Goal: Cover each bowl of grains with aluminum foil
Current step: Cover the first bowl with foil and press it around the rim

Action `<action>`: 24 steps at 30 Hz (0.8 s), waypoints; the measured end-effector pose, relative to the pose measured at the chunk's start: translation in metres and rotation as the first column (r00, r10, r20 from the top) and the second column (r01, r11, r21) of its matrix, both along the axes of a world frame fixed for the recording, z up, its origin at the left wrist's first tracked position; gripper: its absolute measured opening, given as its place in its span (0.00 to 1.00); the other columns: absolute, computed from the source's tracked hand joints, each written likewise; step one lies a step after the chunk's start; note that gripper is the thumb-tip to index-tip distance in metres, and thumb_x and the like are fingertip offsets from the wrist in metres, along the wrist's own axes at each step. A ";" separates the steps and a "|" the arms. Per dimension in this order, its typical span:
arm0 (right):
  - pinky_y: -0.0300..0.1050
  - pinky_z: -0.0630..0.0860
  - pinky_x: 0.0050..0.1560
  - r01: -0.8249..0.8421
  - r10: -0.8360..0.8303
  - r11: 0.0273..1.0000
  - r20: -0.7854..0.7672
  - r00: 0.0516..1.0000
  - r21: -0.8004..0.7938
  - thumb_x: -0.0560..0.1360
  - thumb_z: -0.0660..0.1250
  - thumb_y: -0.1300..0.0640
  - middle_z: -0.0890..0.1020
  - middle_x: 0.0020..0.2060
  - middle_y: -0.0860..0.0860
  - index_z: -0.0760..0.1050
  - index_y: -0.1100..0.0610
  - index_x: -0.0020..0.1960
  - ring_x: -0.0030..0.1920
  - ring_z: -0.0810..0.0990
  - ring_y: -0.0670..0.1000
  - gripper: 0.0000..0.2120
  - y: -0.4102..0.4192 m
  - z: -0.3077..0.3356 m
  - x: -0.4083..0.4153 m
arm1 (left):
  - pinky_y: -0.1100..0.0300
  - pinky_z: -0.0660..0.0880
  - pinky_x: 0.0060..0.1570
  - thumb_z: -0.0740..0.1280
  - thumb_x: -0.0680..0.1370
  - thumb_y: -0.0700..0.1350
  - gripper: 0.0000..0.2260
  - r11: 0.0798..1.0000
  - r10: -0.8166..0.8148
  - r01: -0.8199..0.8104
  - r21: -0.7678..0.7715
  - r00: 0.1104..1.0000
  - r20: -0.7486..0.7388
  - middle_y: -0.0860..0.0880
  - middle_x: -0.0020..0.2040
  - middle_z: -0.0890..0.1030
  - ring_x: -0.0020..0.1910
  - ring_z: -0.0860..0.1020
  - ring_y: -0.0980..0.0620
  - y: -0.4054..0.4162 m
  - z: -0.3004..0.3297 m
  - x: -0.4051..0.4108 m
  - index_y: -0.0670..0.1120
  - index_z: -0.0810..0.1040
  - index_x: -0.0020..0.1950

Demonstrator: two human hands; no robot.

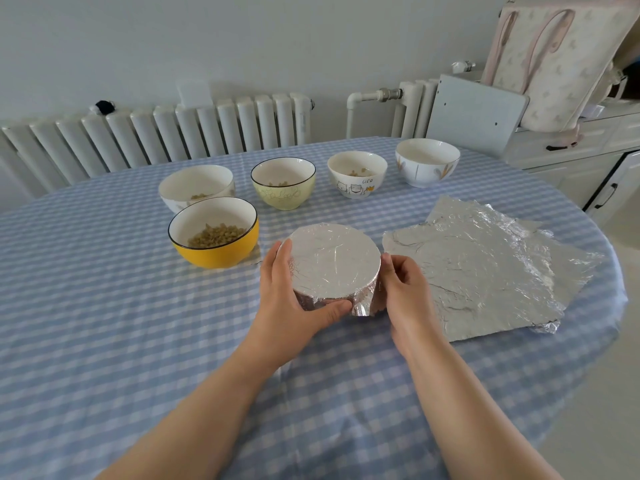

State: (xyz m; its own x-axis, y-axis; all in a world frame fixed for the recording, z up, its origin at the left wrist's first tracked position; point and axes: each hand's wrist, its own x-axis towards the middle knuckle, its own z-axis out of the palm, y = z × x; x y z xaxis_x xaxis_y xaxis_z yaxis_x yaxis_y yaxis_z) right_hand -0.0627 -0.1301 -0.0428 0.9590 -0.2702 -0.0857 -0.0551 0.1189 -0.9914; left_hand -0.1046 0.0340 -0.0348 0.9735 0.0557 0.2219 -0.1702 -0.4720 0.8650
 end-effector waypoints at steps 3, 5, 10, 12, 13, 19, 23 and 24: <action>0.50 0.77 0.45 0.009 -0.009 0.999 -0.004 1.000 -0.052 0.80 0.63 0.51 0.82 0.45 0.54 0.76 0.55 0.48 0.43 0.79 0.50 0.08 0.001 -0.002 0.006 | 0.61 0.53 0.74 0.78 0.60 0.62 0.55 1.000 -0.003 0.003 -0.010 1.000 -0.009 0.53 0.77 0.50 0.76 0.50 0.58 0.001 0.001 0.001 0.52 0.49 0.78; 0.51 0.76 0.44 0.019 -0.020 0.997 -0.008 1.000 -0.078 0.80 0.62 0.51 0.82 0.44 0.53 0.75 0.55 0.47 0.41 0.79 0.50 0.08 0.003 -0.003 0.009 | 0.66 0.53 0.71 0.78 0.59 0.62 0.55 1.000 -0.009 0.009 -0.014 1.000 -0.009 0.54 0.77 0.51 0.76 0.51 0.59 0.001 0.002 0.002 0.54 0.49 0.77; 0.50 0.77 0.42 0.070 -0.072 0.991 -0.005 0.997 -0.117 0.79 0.64 0.55 0.81 0.43 0.50 0.75 0.51 0.46 0.42 0.79 0.50 0.03 0.007 -0.006 0.013 | 0.84 0.52 0.58 0.76 0.58 0.60 0.48 0.998 -0.033 0.033 -0.047 0.999 -0.011 0.60 0.72 0.52 0.67 0.53 0.76 0.002 0.006 0.002 0.64 0.48 0.68; 0.49 0.77 0.42 0.070 -0.072 0.991 -0.006 0.997 -0.118 0.78 0.64 0.59 0.81 0.43 0.49 0.74 0.48 0.45 0.43 0.79 0.50 0.06 0.008 -0.007 0.014 | 0.87 0.52 0.53 0.75 0.58 0.60 0.47 0.998 -0.045 0.045 -0.047 0.999 0.001 0.61 0.70 0.52 0.61 0.50 0.83 0.003 0.006 0.002 0.64 0.48 0.67; 0.48 0.77 0.42 0.060 -0.061 0.991 -0.005 0.998 -0.120 0.77 0.64 0.61 0.81 0.43 0.48 0.74 0.48 0.44 0.43 0.79 0.50 0.08 0.009 -0.006 0.014 | 0.87 0.52 0.53 0.75 0.58 0.60 0.47 0.998 -0.048 0.048 -0.045 0.999 0.003 0.61 0.70 0.52 0.60 0.49 0.84 0.003 0.007 0.002 0.64 0.48 0.67; 0.41 0.74 0.31 0.067 -0.065 0.994 0.020 0.998 -0.088 0.72 0.59 0.73 0.81 0.42 0.49 0.71 0.50 0.47 0.39 0.79 0.48 0.17 0.009 -0.002 0.007 | 0.84 0.51 0.59 0.75 0.58 0.62 0.50 0.999 -0.019 0.019 -0.026 1.000 0.007 0.58 0.72 0.53 0.69 0.54 0.71 0.003 0.005 0.000 0.62 0.48 0.71; 0.40 0.71 0.29 0.050 -0.050 0.998 0.009 0.999 0.038 0.74 0.54 0.69 0.80 0.40 0.50 0.71 0.50 0.47 0.37 0.76 0.48 0.15 0.006 0.003 -0.001 | 0.58 0.57 0.75 0.77 0.61 0.65 0.53 0.999 0.033 -0.033 0.006 0.999 0.042 0.54 0.76 0.52 0.75 0.53 0.58 -0.001 -0.001 0.000 0.56 0.50 0.77; 0.42 0.73 0.32 0.032 -0.033 0.998 0.013 0.999 0.057 0.77 0.55 0.65 0.80 0.40 0.50 0.73 0.50 0.47 0.38 0.77 0.49 0.12 0.005 0.004 -0.003 | 0.54 0.57 0.75 0.77 0.60 0.67 0.54 0.999 0.049 -0.050 0.016 0.998 0.049 0.54 0.76 0.52 0.76 0.52 0.57 -0.003 -0.002 0.000 0.55 0.50 0.77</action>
